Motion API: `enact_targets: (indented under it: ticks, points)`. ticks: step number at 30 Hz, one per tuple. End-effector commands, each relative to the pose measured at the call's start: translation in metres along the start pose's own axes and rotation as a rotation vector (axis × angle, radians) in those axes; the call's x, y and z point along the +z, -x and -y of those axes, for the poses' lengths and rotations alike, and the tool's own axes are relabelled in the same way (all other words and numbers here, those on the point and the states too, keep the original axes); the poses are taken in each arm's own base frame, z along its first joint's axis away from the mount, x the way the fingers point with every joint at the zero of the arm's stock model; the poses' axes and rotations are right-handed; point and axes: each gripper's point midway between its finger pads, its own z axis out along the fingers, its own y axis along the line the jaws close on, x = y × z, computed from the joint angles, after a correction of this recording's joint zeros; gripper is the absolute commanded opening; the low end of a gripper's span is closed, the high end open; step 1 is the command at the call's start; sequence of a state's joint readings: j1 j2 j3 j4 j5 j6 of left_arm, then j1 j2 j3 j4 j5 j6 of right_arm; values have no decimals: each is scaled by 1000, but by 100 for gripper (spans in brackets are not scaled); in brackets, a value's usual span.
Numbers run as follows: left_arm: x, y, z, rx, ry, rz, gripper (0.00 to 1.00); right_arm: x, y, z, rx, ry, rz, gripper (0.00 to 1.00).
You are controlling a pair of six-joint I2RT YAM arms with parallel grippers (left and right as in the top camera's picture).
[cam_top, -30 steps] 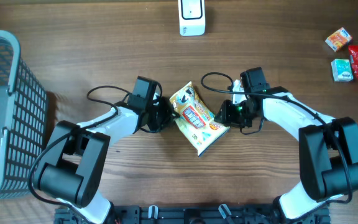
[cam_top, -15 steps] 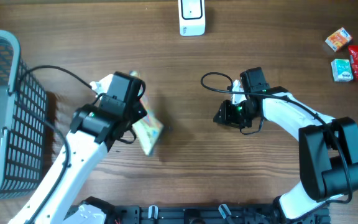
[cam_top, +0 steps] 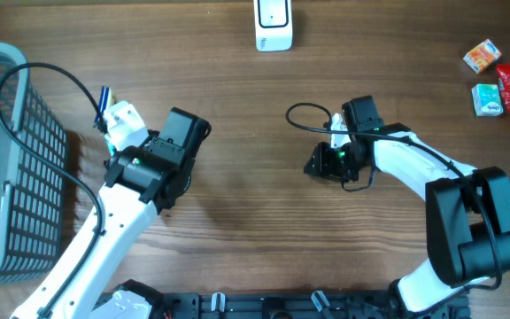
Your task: Scan the item barcode
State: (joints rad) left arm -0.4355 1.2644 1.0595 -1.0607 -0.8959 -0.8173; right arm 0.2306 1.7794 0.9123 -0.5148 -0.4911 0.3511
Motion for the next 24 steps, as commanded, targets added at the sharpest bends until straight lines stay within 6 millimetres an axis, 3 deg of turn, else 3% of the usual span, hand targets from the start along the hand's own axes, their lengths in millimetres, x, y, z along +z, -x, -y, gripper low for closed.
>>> enact_targets:
  ticks: [1,4,8,11,12,13,14,16,19,22,24]
  points:
    - [-3,-14,39,87,-121,-61,4,9,-2,12,7,-54,-8,37]
    - [-5,-45,81,225,-156,-83,4,9,-3,13,9,-56,-13,37]
    - [-7,-112,141,445,-195,-101,5,8,-5,14,10,-59,-22,38]
    - [-21,-150,170,516,-270,-119,15,8,-7,14,13,-61,-28,38]
    - [-33,-162,182,520,-335,-136,29,8,-7,14,14,-61,-28,40]
    - [-45,-170,193,514,-399,-150,54,8,-7,14,14,-61,-29,46]
    - [-58,-173,202,507,-450,-155,60,8,-8,15,17,-64,-34,49]
    - [-70,-167,209,487,-483,-148,60,8,-11,16,22,-67,-44,55]
    - [-86,-132,207,366,-504,-156,60,7,-16,19,32,-75,-63,60]
    - [-88,-95,189,214,-507,-191,61,3,-15,22,57,-66,-68,61]
    - [-76,-62,158,91,-500,-251,66,0,-14,4,31,62,-83,59]
